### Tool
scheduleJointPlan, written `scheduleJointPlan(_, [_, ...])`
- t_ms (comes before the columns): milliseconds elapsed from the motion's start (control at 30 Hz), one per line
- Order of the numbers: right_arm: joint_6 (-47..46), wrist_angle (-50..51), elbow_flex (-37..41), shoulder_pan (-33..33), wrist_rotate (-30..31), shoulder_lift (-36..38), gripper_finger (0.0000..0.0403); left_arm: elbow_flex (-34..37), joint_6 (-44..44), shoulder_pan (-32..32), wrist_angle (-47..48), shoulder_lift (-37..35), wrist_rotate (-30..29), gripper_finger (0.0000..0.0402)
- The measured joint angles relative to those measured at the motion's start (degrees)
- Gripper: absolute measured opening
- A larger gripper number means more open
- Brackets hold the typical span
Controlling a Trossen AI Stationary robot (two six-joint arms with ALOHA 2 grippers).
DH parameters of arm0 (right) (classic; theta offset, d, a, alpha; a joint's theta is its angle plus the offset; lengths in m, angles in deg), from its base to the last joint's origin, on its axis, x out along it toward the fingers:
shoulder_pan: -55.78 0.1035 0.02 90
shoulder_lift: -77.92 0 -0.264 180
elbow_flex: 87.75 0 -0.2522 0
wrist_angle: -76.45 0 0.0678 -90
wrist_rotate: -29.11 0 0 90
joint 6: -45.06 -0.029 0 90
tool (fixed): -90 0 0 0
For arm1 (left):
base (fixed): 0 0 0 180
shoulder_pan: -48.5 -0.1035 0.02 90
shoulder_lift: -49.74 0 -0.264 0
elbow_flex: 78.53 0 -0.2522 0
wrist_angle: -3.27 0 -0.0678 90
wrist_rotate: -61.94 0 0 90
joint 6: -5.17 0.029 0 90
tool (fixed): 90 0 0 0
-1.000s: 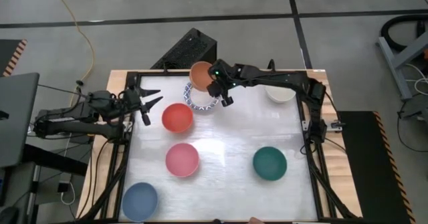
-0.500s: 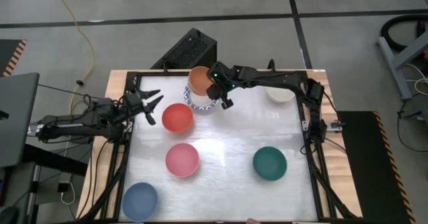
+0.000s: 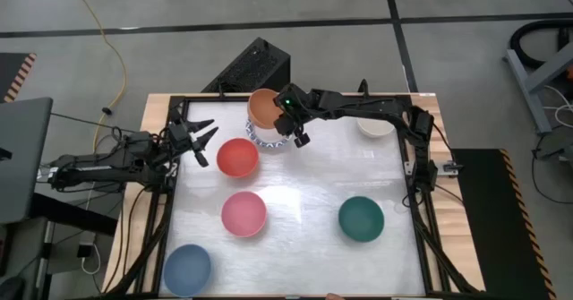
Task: Nest bowls inside each other
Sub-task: Stack the brown bowl onto the stack of bowls
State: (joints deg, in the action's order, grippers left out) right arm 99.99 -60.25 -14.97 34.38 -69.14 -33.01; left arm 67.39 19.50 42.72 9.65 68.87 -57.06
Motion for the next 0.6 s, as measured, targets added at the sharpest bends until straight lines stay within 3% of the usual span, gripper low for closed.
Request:
scheduleJointPlan(333, [1.1,2.0,-0.5,0.0,0.1,0.0,0.0012,0.0,-3.8,-3.7,2.2,-5.0,5.8,0.0107])
scheduleJointPlan(600, [3.4,5.3,-1.4,-0.1,0.4,0.0,0.0012,0.0,-3.9,-5.1,2.2,-6.1,5.8,0.0107])
